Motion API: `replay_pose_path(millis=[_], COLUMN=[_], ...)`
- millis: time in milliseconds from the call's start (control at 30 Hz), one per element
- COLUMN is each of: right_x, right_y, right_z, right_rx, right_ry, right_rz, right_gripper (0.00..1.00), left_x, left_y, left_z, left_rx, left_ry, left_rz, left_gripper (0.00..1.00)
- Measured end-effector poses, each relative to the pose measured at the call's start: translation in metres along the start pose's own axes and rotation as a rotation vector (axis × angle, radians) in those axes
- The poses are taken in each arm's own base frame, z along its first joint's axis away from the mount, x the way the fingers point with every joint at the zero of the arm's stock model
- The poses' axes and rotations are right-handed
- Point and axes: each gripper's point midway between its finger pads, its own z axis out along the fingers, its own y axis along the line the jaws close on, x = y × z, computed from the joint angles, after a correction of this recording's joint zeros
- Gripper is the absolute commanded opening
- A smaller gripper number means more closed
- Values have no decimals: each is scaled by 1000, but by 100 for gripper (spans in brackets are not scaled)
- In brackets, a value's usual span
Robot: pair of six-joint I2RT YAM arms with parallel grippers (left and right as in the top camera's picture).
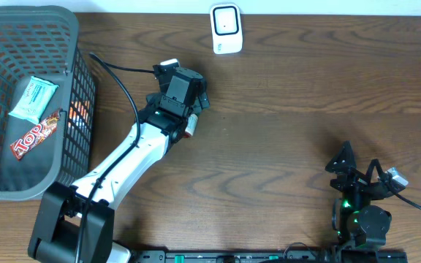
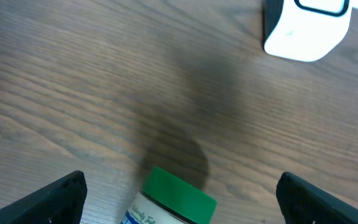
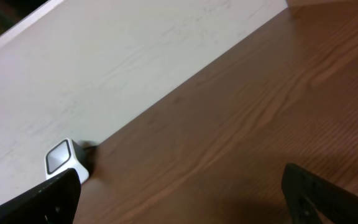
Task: Scan the item barcode
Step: 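Hold the can's lid barcode facing the white scanner, then lower the can onto the table and open the left gripper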
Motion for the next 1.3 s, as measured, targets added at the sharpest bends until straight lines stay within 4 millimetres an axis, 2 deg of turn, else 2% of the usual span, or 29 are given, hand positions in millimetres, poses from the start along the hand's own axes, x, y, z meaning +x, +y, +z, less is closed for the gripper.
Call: replay_pose_path(millis=[100,200,233,267,333,367,600,900,1000,1167,1300], right_x=[0,0,0,0,0,0,0,0,0,0,0], right_y=[0,0,0,0,0,0,0,0,0,0,0], right_z=[0,0,0,0,0,0,0,0,0,0,0], right_rx=[0,0,0,0,0,0,0,0,0,0,0], right_ry=[0,0,0,0,0,0,0,0,0,0,0], right_rz=[0,0,0,0,0,0,0,0,0,0,0], right_gripper=[99,99,99,99,99,99,99,99,99,99,99], left_x=[6,11,14,15,18,19,28,48,50,36,11], left_y=[-6,-14,-17,-19,-23,-25,-37,-69,-73,-76,-76], left_z=[1,0,0,0,-1,-2,-5,-20,-24,-42,-72], left_rx=[37,82,100,110,135,145,222,431,475,575,705], left_ry=[31,63,75,81,99,105,157,267,290,280,235], left_rz=[1,9,14,15,21,24,34,103,107,126,139], left_gripper=[99,65,58,60,91,98,98,98,98,98,98])
